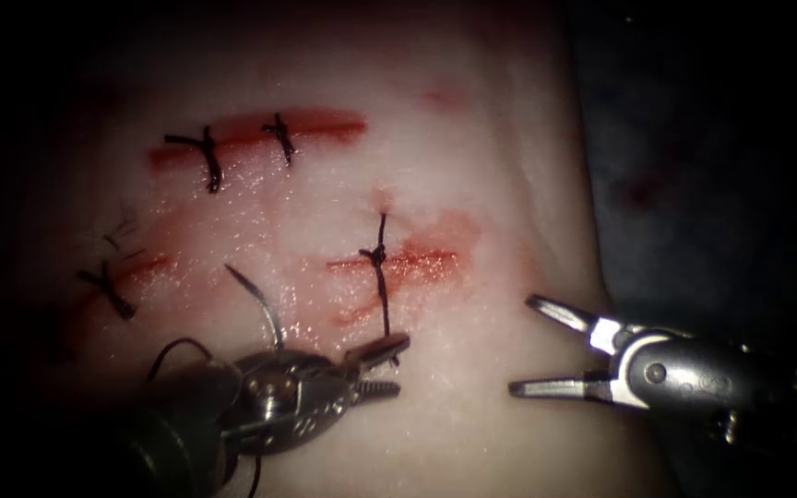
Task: Wound Closure
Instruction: Pull tail end of suture taut
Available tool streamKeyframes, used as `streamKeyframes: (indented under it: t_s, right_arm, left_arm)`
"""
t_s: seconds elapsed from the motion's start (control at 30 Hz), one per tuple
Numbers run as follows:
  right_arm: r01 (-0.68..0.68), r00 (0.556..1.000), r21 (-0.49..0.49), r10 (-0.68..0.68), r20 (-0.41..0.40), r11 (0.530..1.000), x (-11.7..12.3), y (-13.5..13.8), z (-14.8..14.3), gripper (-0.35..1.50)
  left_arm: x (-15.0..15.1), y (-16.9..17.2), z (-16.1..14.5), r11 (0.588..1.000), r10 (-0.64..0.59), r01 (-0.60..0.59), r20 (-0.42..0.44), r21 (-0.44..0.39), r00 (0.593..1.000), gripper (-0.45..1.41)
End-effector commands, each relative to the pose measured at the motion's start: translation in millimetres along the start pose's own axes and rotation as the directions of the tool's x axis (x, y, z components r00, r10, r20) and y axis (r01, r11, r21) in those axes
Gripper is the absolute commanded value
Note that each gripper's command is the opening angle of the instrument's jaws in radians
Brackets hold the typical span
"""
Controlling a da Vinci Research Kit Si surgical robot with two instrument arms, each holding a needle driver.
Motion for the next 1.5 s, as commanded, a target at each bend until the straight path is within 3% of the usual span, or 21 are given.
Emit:
streamKeyframes:
  t_s: [0.03, 0.17, 0.47, 0.67, 0.87, 1.1, 1.17, 1.5]
  right_arm:
    - [0.0, 1.0, 0.003, 0.0, -0.002, 1.0, -0.4, -0.2, 0.8, 1.3]
    - [0.001, 1.0, 0.002, -0.001, -0.003, 1.0, -0.5, -0.4, 0.8, 1.3]
    - [0.003, 1.0, 0.0, -0.003, -0.003, 1.0, -0.6, -0.6, 0.9, 1.3]
    - [0.003, 1.0, 0.012, -0.003, -0.013, 1.0, -0.6, -0.7, 1.5, 1.31]
    - [0.007, 0.998, 0.077, -0.002, -0.063, 0.997, -0.6, -1.0, 3.5, 1.31]
    - [0.125, 0.987, 0.103, -0.112, -0.117, 0.987, 0.1, -1.5, 6.4, 1.36]
    - [0.223, 0.967, 0.104, -0.206, -0.15, 0.969, 0.4, -1.6, 7.7, 1.38]
    - [0.343, 0.926, 0.089, -0.321, -0.196, 0.935, 0.9, -1.2, 11.0, 1.33]
  left_arm:
    - [-0.1, -0.2, 0.8, 1.0, 0.004, -0.004, -0.001, 0.001, 1.0, -0.23]
    - [-0.8, -0.6, 0.9, 1.0, 0.02, -0.02, 0.002, 0.0, 1.0, -0.43]
    - [-1.2, -0.7, 0.7, 1.0, 0.022, -0.022, -0.009, -0.014, 1.0, -0.45]
    - [-0.9, -0.8, -1.1, 0.999, 0.003, -0.006, -0.052, -0.053, 0.999, -0.45]
    - [0.1, -2.5, -2.9, 1.0, -0.009, 0.008, -0.074, -0.013, 0.997, -0.45]
    - [1.4, -3.7, -4.2, 1.0, 0.025, -0.024, -0.122, 0.008, 0.992, -0.45]
    - [1.8, -3.9, -4.8, 0.999, 0.038, -0.037, -0.125, 0.011, 0.991, -0.45]
    - [1.9, -4.1, -5.6, 0.999, 0.053, -0.051, -0.131, 0.016, 0.99, -0.45]
